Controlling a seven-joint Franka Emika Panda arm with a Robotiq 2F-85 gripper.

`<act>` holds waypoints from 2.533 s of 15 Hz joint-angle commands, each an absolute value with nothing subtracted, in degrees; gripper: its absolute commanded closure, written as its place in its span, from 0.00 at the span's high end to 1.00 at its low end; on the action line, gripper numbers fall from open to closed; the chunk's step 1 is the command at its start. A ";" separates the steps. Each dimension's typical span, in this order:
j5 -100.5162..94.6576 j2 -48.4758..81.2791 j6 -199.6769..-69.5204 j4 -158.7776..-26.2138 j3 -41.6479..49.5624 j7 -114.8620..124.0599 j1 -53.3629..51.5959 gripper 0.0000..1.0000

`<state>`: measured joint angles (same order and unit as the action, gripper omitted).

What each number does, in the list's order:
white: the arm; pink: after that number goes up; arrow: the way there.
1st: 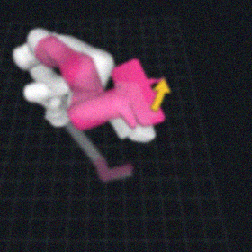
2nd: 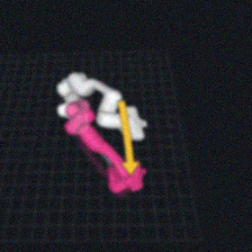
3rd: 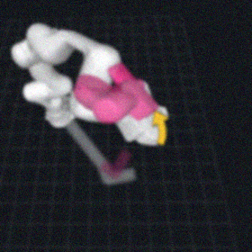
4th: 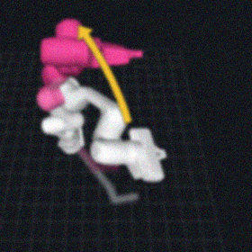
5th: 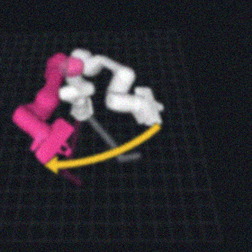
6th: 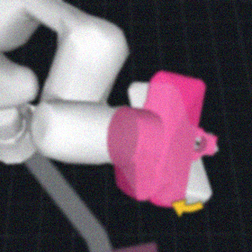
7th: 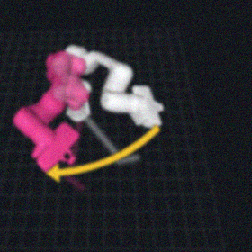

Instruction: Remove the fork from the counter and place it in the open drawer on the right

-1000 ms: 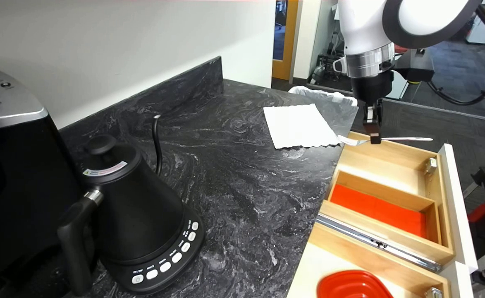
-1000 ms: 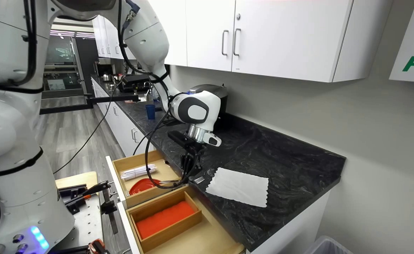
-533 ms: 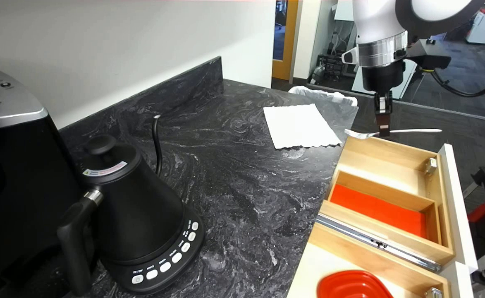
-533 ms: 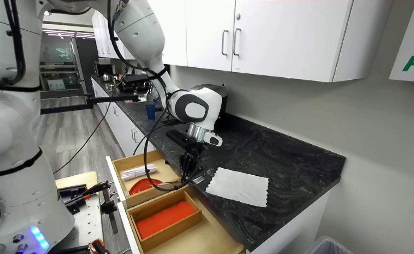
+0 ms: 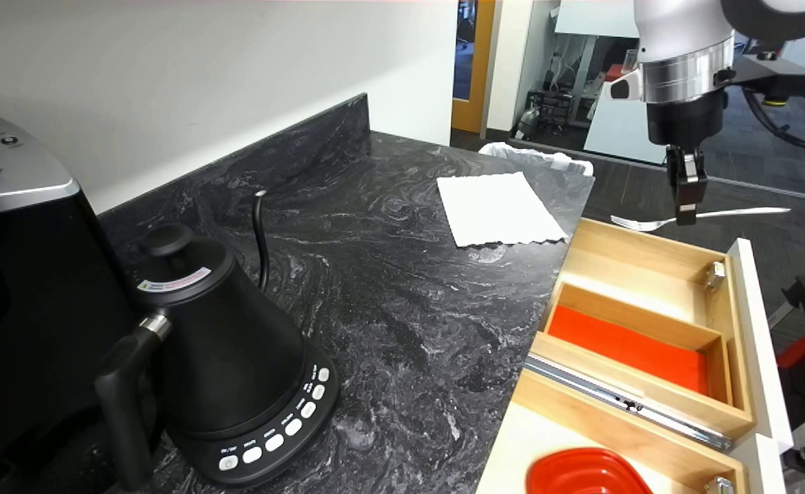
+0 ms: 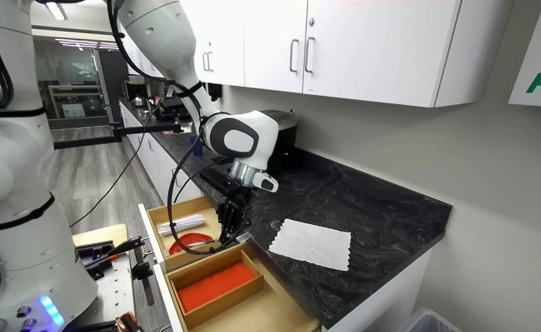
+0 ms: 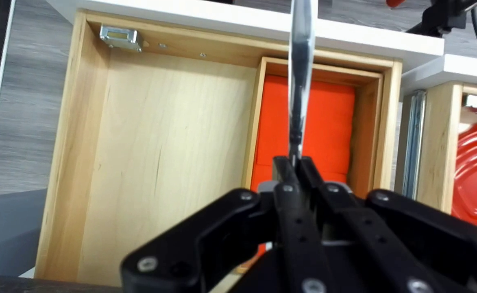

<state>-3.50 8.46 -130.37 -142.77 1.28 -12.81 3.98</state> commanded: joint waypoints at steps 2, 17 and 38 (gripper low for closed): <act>-4.30 3.03 -128.13 -148.33 1.55 -14.57 3.75 0.05; -8.87 5.80 -134.28 -149.33 1.60 -9.76 3.26 0.07; 3.05 6.09 -137.96 -153.24 -0.51 -7.68 2.04 0.05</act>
<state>-0.77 6.72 -135.02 -151.24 -0.22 -9.66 2.49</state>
